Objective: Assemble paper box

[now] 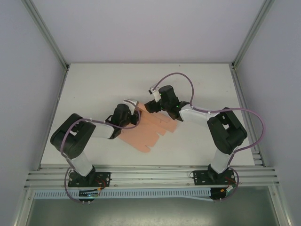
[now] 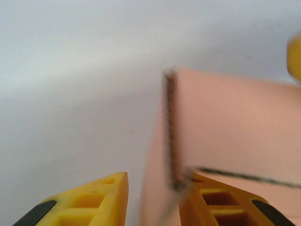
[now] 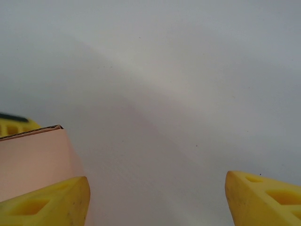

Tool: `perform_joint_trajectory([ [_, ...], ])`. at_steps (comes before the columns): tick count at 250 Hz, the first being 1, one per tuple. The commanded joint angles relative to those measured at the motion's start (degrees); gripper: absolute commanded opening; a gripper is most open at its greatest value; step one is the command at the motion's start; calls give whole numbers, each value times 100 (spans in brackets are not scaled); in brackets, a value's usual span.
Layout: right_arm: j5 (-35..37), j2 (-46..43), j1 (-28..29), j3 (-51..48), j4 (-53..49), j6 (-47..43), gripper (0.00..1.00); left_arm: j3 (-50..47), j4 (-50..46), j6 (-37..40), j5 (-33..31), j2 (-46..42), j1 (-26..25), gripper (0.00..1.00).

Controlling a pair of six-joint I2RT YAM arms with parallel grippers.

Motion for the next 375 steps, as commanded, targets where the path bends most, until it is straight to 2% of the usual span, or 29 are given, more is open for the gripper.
perform_joint_trajectory([
  [1, 170, 215, 140, -245, -1070, -369, 76, -51, -53, -111, 305, -127, 328, 31],
  [44, 111, 174, 146, -223, -1050, -381, 76, 241, -181, 187, 1183, 232, 349, 31],
  [82, 50, 195, 188, -129, -1073, -446, 76, 424, -155, 286, 1283, 430, 350, 27],
  [99, 26, 203, 204, -86, -1102, -479, 75, 535, -195, 278, 1356, 487, 349, 23],
  [137, 22, 225, 221, -20, -1172, -506, 75, 625, -214, 264, 1252, 496, 349, 21],
  [170, 34, 236, 224, 3, -1226, -566, 75, 600, -209, 252, 1169, 407, 351, 30],
  [221, -1, 260, 239, 48, -1210, -584, 75, 664, -158, 342, 1486, 435, 349, 29],
  [237, 8, 274, 235, 72, -1238, -596, 75, 715, -154, 390, 1718, 459, 350, 26],
  [261, 0, 263, 245, 97, -1244, -634, 75, 780, -189, 603, 1989, 501, 349, 0],
  [274, -5, 265, 247, 102, -1238, -633, 75, 801, -197, 670, 2004, 525, 349, 0],
  [308, 26, 232, 247, 123, -1226, -614, 75, 753, -243, 659, 1438, 521, 349, 0],
  [349, 32, 208, 264, 130, -1218, -533, 75, 728, -716, 486, -209, 384, 291, 0],
  [375, 150, 228, 308, 164, -1231, -455, 75, 703, -861, 557, -1424, 340, 60, 0],
])
